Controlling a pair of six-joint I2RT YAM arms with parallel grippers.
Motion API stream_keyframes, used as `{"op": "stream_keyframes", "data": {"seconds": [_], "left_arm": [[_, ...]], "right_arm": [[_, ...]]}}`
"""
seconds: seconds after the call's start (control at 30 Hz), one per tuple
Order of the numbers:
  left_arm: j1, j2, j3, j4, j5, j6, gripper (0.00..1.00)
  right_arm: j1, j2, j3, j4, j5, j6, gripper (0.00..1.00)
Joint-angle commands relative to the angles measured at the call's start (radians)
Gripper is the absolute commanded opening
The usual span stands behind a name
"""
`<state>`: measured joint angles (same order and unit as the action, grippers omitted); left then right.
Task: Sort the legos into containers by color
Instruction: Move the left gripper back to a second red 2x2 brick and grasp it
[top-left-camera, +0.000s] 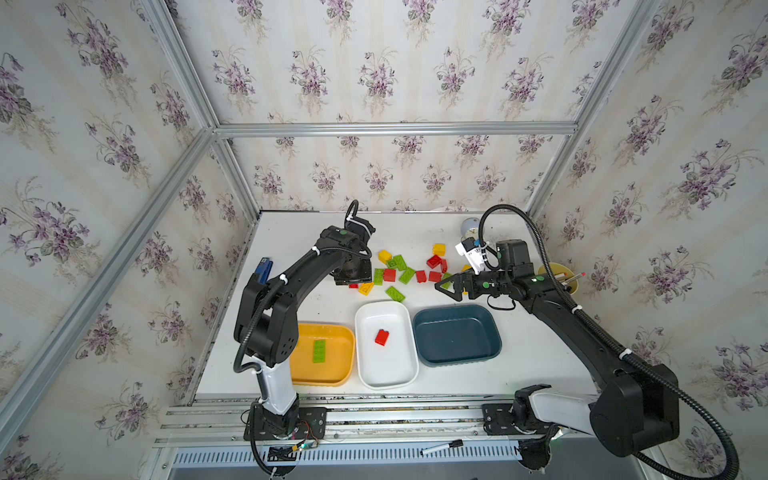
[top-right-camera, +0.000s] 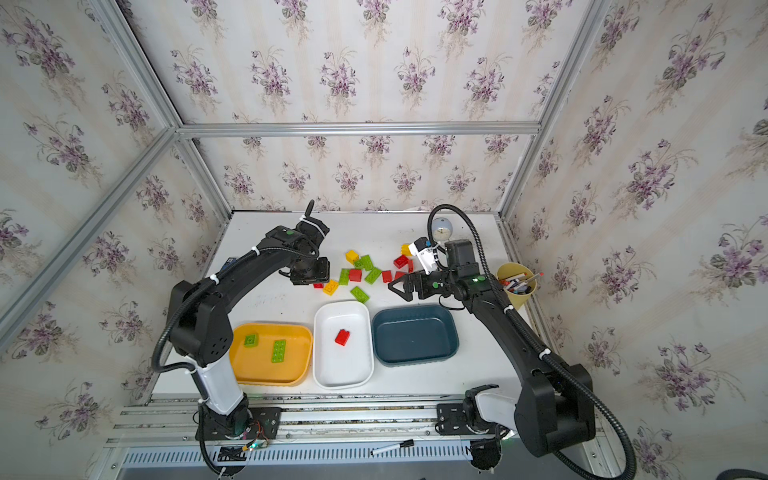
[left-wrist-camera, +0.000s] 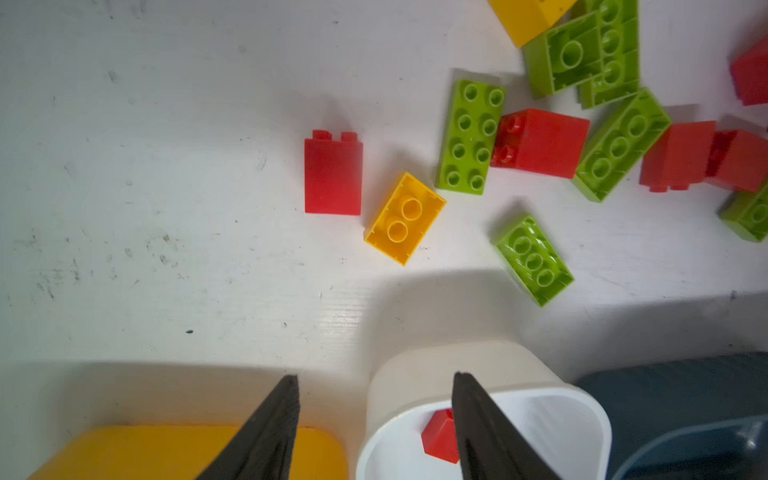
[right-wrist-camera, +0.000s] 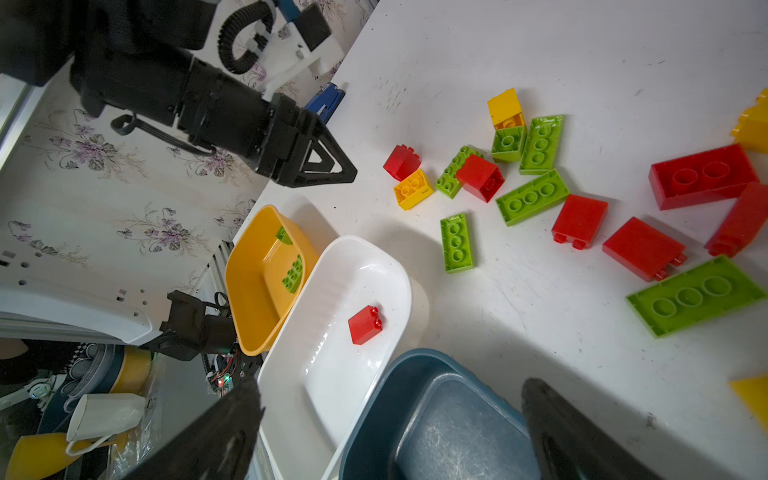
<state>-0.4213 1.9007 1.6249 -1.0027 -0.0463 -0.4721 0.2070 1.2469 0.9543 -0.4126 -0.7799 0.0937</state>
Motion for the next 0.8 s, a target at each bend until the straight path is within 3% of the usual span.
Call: {"op": "stream_keyframes", "data": {"seconds": [0.0, 0.5, 0.7, 0.77], "left_arm": [[0.031, 0.058, 0.038, -0.009, -0.013, 0.067, 0.62], [0.073, 0.293, 0.160, 0.016, 0.010, 0.093, 0.59], [0.080, 0.326, 0.175, 0.019, -0.006, 0.100, 0.56], [0.082, 0.332, 0.178, 0.022, -0.003, 0.099, 0.50]], "right_arm": [[0.000, -0.003, 0.013, 0.010, 0.002, -0.005, 1.00], [0.000, 0.018, 0.017, 0.008, 0.005, -0.005, 1.00], [0.000, 0.023, 0.018, 0.000, 0.007, -0.012, 1.00], [0.000, 0.025, 0.018, 0.000, 0.008, -0.010, 1.00]]}}
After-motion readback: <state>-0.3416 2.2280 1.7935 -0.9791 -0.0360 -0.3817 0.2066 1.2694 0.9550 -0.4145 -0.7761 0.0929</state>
